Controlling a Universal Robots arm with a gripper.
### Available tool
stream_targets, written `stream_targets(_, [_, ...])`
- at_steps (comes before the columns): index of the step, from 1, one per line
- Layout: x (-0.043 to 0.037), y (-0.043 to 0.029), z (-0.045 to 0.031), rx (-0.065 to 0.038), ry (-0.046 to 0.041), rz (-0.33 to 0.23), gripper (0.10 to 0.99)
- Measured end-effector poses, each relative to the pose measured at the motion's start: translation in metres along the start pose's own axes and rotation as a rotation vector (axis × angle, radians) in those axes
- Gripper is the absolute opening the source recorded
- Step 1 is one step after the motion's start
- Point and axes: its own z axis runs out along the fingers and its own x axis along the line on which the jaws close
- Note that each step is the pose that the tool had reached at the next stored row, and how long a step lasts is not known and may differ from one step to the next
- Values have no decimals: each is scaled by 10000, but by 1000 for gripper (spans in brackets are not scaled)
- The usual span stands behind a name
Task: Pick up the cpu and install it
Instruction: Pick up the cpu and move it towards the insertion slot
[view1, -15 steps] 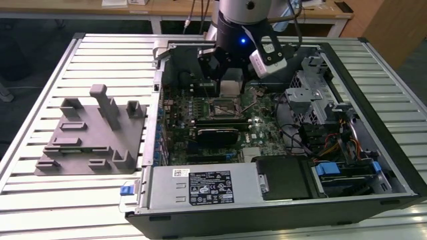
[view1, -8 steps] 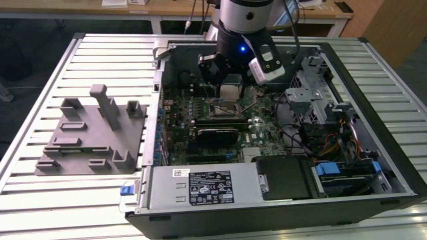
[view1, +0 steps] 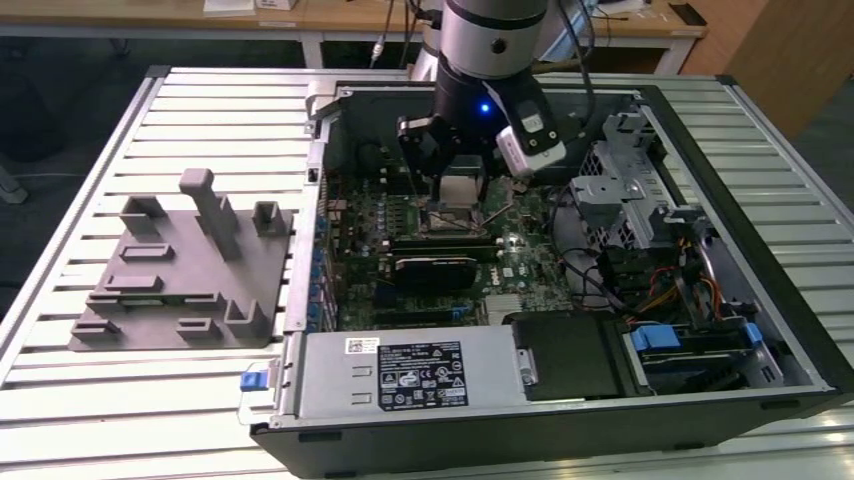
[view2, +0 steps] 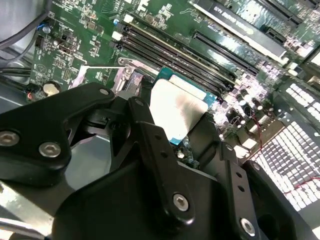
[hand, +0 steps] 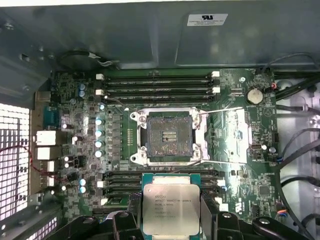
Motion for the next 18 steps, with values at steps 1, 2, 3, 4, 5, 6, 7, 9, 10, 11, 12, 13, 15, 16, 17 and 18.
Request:
stream_targets(1, [-4,9,15,0,6,-4,541])
stream_targets(2, [-7,18,31,1,11,-9,541])
stream_targets(3, [-7,25,47,-1,12,-21,541])
stream_targets(4, [-8,33,62,-1,14,-41,541])
stream_targets(5, [-8,40,76,0,16,-66,541])
stream_targets(6, [-8,46,90,1,19,-94,541])
stream_targets(7, [-9,52,104,3,21,-124,541])
stream_targets(9, [-9,64,130,6,27,-182,541])
stream_targets(10, [-10,70,143,5,28,-206,541])
stream_targets(11, [-12,76,157,5,29,-227,541])
stream_targets(12, [-15,84,170,4,30,-240,541])
stream_targets(13, [-18,91,180,5,32,-249,541])
stream_targets(15, [-24,107,200,6,35,-265,541])
stream_targets(16, [-26,116,209,5,36,-275,541])
stream_targets(17, [-29,126,218,6,37,-285,541])
stream_targets(18, [-32,135,226,7,38,-295,541])
